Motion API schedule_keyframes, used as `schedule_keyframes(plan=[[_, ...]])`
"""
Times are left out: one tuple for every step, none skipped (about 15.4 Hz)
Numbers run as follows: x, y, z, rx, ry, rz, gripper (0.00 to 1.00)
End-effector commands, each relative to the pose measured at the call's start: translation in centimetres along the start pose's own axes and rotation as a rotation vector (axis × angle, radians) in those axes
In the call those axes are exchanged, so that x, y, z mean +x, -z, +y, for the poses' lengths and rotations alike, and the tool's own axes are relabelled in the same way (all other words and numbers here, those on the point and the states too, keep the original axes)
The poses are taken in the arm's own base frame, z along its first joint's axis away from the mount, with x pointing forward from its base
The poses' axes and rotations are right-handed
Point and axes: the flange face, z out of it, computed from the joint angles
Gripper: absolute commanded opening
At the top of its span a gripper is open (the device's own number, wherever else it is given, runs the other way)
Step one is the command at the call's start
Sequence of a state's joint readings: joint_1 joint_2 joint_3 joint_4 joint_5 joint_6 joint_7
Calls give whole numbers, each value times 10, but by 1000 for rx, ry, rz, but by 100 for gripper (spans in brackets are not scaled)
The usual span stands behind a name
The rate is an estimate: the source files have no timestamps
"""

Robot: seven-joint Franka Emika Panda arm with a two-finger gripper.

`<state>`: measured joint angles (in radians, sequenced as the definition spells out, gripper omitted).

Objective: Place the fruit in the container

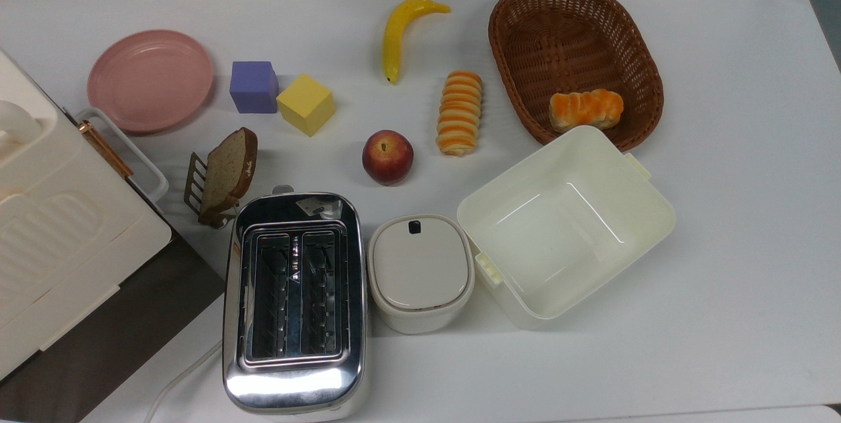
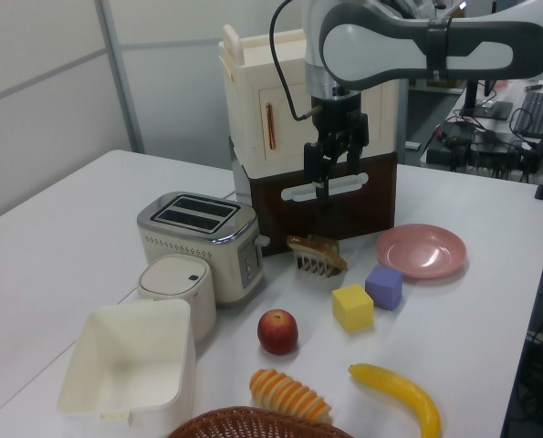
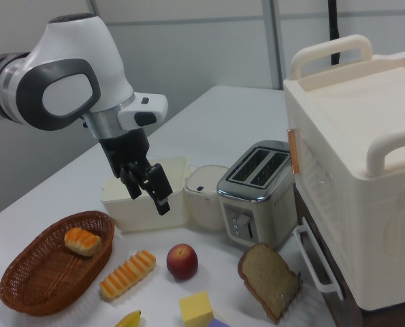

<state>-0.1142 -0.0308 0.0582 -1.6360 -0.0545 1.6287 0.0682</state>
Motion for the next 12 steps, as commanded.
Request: schedule_keyframes(plan=[[-6, 2, -25, 22, -50, -4, 100], [-6, 4, -26, 23, -51, 3, 100], [-4, 3, -25, 25, -51, 11, 100], [-3, 3, -25, 27, -52, 17, 100], [-3, 3, -24, 25, -52, 16, 100], [-3, 3, -24, 25, -49, 16, 100], [-3, 3, -24, 19, -37, 16, 100], [-3, 3, -23, 16, -26, 18, 100], [-3, 4, -22, 14, -12, 20, 100], [-3, 4, -21, 17, -9, 18, 100], [-3, 4, -20, 17, -10, 18, 100], [-3, 5, -20, 17, -11, 21, 100]])
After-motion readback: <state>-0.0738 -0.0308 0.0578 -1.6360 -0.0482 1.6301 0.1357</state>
